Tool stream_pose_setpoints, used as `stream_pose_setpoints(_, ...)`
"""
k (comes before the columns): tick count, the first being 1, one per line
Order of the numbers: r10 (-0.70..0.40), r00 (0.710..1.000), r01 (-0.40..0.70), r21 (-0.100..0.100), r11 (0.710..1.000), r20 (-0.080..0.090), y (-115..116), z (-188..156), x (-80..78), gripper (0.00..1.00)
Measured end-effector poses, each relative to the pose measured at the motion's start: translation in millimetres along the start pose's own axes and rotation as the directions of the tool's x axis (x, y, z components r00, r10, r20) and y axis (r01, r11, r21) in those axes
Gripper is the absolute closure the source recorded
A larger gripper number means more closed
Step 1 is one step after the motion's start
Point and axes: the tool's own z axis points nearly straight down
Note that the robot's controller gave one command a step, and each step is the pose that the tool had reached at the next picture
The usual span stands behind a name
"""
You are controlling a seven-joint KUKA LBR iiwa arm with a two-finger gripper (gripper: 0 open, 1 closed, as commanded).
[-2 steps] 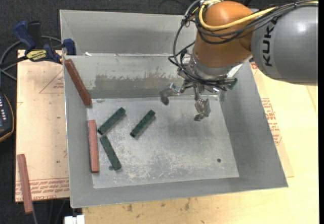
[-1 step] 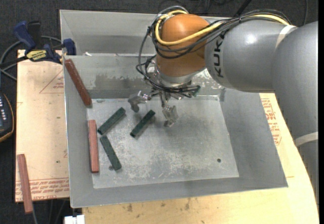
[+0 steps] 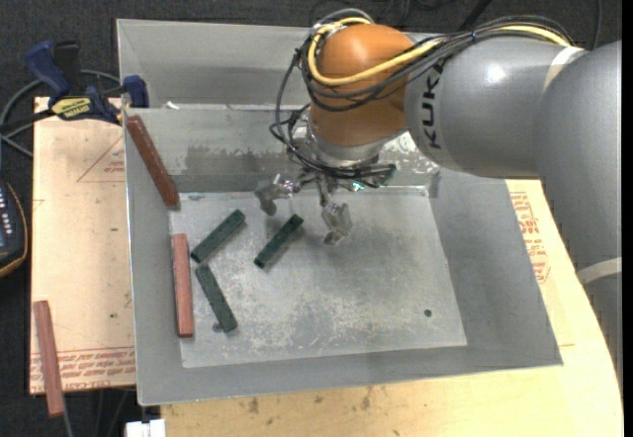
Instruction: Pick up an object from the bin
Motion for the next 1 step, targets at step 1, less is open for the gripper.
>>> stream_pose_setpoints(1, 0.002, 1.000, -0.002, 0.000, 1.000, 0.000, -0.4, 0.0, 0.4, 0.00)
